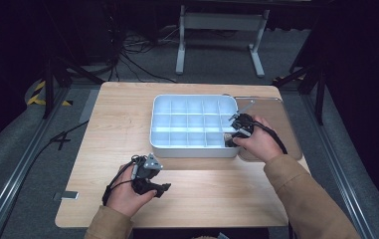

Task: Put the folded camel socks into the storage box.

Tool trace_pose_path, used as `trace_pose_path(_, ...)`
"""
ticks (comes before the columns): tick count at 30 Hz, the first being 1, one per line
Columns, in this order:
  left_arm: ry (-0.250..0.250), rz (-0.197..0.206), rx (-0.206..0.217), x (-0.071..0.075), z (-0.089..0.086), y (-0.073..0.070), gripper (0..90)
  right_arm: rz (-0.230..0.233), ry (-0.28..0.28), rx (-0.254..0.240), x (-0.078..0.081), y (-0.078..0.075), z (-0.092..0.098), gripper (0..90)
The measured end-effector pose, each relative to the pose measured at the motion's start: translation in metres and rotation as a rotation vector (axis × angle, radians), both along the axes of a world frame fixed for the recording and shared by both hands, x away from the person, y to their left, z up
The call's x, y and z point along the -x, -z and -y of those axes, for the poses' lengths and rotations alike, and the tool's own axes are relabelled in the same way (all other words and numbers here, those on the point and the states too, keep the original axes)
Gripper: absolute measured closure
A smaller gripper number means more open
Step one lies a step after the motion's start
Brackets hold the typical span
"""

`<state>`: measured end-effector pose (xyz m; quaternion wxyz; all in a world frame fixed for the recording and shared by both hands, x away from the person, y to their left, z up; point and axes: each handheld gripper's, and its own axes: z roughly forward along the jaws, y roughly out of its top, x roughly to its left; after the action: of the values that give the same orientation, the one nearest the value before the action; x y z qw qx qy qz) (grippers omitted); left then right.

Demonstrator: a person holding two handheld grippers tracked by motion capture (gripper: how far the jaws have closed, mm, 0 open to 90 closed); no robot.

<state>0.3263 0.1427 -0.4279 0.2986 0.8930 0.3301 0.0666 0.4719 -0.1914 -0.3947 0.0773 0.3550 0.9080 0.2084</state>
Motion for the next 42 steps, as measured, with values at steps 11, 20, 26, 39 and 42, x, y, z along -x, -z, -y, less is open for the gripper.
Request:
trace_pose_path(11, -0.014, 0.005, 0.010, 0.004, -0.005, -0.002, 36.7, 0.111, -0.028, -0.169, 0.026, -0.034, 0.016, 59.5)
trace_pose_path(20, -0.011, 0.003, 0.022, 0.003, -0.004, -0.005, 36.7, 0.152, -0.084, -0.251, 0.050, -0.042, 0.031, 58.5)
trace_pose_path(26, 0.004, 0.004, 0.036, 0.001, 0.000, -0.006, 36.7, 0.174, -0.116, -0.312, 0.069, -0.045, 0.044, 57.0)
trace_pose_path(39, 0.040, -0.006, 0.023, 0.003, 0.006, -0.012, 36.0, 0.180, -0.180, -0.376, 0.112, -0.034, 0.053, 50.6)
trace_pose_path(42, 0.041, -0.009, 0.027, 0.004, 0.007, -0.012, 35.9, 0.180, -0.173, -0.397, 0.117, -0.026, 0.056, 49.5)
